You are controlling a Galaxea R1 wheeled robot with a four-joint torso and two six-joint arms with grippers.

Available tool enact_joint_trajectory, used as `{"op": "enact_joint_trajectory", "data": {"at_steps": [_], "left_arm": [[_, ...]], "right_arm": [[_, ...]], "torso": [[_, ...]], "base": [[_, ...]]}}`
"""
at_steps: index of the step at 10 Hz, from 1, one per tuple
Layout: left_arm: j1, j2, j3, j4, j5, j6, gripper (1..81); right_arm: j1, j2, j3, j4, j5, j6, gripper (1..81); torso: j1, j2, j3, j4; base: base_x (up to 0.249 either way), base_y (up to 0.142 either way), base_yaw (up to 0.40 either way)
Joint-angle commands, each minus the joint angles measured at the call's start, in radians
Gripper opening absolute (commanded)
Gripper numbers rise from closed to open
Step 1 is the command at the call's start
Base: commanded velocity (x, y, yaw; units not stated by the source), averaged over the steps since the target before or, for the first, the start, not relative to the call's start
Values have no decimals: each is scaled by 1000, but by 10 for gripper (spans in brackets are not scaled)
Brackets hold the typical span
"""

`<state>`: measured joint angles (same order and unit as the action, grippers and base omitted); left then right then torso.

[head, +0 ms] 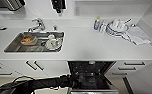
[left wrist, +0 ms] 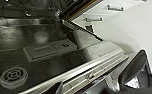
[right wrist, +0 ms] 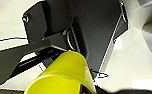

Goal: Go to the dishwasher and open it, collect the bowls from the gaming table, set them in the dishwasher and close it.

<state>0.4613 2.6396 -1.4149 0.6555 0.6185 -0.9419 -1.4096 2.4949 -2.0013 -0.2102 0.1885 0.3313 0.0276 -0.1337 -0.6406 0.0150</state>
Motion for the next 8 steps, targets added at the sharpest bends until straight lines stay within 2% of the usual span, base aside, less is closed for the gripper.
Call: {"op": "enact_joint_trajectory", "data": {"at_steps": [1, 3, 5, 7, 8], "left_arm": [[147, -246, 279, 73, 11, 101, 811], [351, -308, 287, 223, -112, 100, 811], [530, -320, 156, 305, -283, 101, 811], [690, -312, 22, 369, -451, 101, 811], [746, -312, -35, 380, -517, 101, 811]], "right_arm": [[51, -296, 271, -3, -6, 44, 10], [121, -430, 401, -1, 5, 69, 10], [204, -511, 499, -1, -9, 87, 10], [273, -519, 520, -1, -56, 107, 10], [321, -517, 530, -1, -92, 121, 10]], "torso": [[0, 0, 0, 0], [0, 0, 0, 0], [0, 0, 0, 0], [0, 0, 0, 0], [0, 0, 0, 0]], "base": [[0, 0, 0], [0, 0, 0], [0, 0, 0], [0, 0, 0], [0, 0, 0]]}}
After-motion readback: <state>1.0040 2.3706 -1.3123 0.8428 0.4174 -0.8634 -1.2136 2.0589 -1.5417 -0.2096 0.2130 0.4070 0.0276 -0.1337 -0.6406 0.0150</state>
